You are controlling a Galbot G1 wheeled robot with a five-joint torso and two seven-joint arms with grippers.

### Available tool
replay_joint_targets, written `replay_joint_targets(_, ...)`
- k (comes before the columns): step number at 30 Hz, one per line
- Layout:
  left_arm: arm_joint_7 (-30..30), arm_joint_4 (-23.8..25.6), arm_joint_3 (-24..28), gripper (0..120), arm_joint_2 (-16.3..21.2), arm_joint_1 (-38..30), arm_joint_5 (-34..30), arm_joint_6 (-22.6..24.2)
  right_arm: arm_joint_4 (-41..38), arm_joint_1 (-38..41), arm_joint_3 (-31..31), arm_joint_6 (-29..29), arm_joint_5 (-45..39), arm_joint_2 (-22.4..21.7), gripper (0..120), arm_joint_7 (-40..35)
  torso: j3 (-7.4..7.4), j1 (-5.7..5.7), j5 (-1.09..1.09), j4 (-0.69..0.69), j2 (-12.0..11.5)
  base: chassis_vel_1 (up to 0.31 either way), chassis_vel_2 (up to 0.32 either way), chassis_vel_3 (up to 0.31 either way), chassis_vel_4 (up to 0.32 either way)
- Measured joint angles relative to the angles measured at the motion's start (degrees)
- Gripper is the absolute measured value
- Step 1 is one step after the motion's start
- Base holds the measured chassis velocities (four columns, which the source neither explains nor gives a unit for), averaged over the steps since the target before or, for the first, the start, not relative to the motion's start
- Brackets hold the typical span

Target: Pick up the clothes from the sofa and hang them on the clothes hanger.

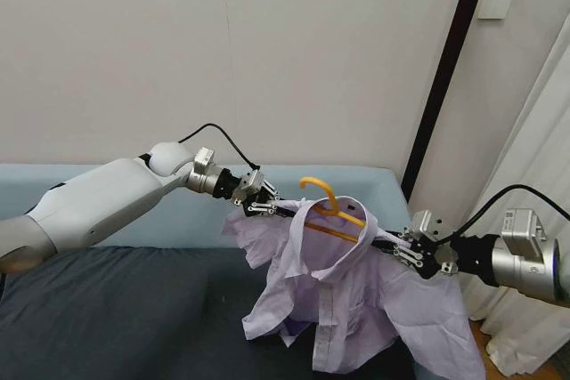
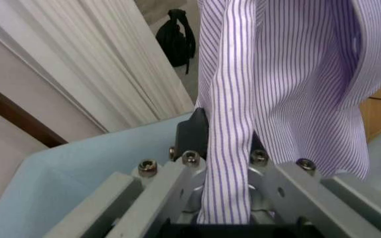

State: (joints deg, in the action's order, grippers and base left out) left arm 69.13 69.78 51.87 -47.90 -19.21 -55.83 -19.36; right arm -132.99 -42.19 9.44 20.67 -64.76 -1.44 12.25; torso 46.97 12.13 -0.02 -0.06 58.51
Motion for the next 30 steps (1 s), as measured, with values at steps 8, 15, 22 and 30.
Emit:
replay_joint_targets(8, -4.5, 0.0, -1.7, 29, 0.9, 0.6, 0.3, -2.5, -1.2, 0.5, 0.5, 1.1, -4.2, 0.6, 5, -7.0, 0.00, 0.00, 0.00, 0.00, 0.0, 0.000, 0.000, 0.000, 0.000)
replay_joint_targets(15, -12.0, 0.0, -5.2, 55, 1.6, 2.1, -1.2, -4.9, -2.7, 2.8, 2.5, 6.0, -15.8, 3.3, 5, -21.4, 0.00, 0.00, 0.00, 0.02, 0.0, 0.000, 0.000, 0.000, 0.000)
replay_joint_targets(22, -17.1, -0.3, -10.6, 82, 1.2, 4.5, -1.2, -5.8, -3.2, 5.4, 3.1, 6.8, -22.6, 4.5, 5, -28.0, 0.00, 0.00, 0.01, -0.01, 0.0, 0.000, 0.000, 0.000, 0.000)
replay_joint_targets(30, -29.1, 4.7, -18.9, 100, 1.8, 10.8, -1.2, -5.0, -3.0, 9.5, 2.7, 7.8, -30.4, 7.9, 4, -37.4, 0.00, 0.00, 0.02, 0.01, 0.0, 0.000, 0.000, 0.000, 0.000)
